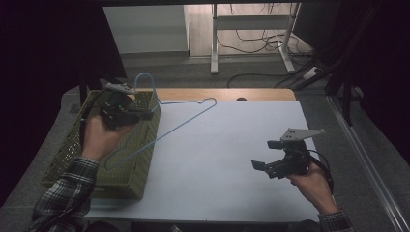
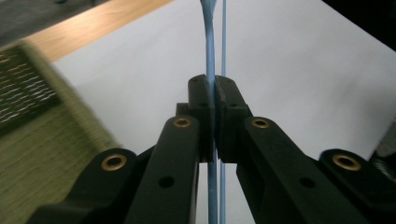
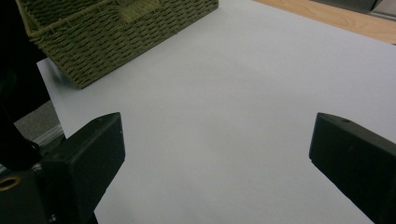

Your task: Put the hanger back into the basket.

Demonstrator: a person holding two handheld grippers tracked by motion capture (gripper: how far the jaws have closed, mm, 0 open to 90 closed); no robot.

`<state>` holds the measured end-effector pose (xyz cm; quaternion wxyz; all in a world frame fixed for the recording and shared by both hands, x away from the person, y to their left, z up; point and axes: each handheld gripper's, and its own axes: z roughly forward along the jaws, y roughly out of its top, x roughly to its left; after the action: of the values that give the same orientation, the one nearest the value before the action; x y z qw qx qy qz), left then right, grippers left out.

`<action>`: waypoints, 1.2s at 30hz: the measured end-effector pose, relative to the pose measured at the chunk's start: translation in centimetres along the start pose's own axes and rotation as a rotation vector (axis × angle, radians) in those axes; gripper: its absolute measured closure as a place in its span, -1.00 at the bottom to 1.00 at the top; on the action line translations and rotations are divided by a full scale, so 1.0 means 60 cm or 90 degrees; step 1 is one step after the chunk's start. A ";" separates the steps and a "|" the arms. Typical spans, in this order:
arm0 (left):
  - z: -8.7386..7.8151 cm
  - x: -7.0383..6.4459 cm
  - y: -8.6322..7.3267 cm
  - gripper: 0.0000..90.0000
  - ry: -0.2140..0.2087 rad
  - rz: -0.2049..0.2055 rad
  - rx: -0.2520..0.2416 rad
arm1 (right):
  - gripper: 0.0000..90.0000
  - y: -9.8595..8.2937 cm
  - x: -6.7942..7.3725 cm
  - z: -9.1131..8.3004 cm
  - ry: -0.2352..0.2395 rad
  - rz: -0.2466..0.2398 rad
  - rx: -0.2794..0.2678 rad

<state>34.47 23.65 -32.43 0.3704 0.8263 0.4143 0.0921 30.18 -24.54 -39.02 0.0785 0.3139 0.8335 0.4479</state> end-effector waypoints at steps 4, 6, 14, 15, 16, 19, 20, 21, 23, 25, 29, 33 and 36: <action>-0.019 0.025 -0.017 0.94 0.024 -0.017 -0.007 | -0.94 -0.011 -0.002 -0.001 -0.005 0.010 -0.005; -0.031 0.040 -0.028 0.94 0.039 -0.029 -0.009 | -0.94 -0.016 -0.002 -0.001 -0.006 0.016 -0.006; -0.074 0.093 -0.072 0.94 0.081 -0.065 -0.033 | -0.94 -0.036 -0.006 0.000 -0.024 0.024 -0.007; -0.078 0.097 -0.076 0.94 0.084 -0.067 -0.035 | -0.94 -0.038 -0.007 0.000 -0.025 0.026 -0.005; -0.083 0.105 -0.082 0.94 0.089 -0.073 -0.039 | -0.94 -0.040 -0.007 0.000 -0.026 0.027 -0.005; -0.094 0.119 -0.096 0.94 0.100 -0.080 -0.046 | -0.94 -0.046 -0.009 0.001 -0.031 0.030 0.000; -0.098 0.125 -0.103 0.94 0.105 -0.083 -0.050 | -0.93 -0.047 -0.010 0.001 -0.031 0.030 0.001; -0.100 0.129 -0.107 0.94 0.105 -0.086 -0.052 | -0.94 -0.049 -0.010 0.002 -0.034 0.031 0.003; -0.105 0.138 -0.117 0.94 0.118 -0.091 -0.055 | -0.93 -0.051 -0.011 0.003 -0.035 0.033 0.006; -0.110 0.148 -0.128 0.94 0.124 -0.096 -0.059 | -0.93 -0.053 -0.012 0.003 -0.037 0.034 0.006; -0.118 0.167 -0.149 0.94 0.140 -0.109 -0.064 | -0.93 -0.056 -0.014 0.004 -0.038 0.036 0.009; -0.116 0.181 -0.166 0.94 0.149 -0.114 -0.069 | -0.93 -0.059 -0.017 0.006 -0.040 0.040 0.014; -0.106 0.191 -0.180 0.94 0.148 -0.114 -0.071 | -0.93 -0.060 -0.018 0.007 -0.039 0.041 0.017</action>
<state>32.21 39.80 -37.09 0.3721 0.7479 0.5205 0.1771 29.58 -26.33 -42.33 0.0857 0.3549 0.8260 0.4294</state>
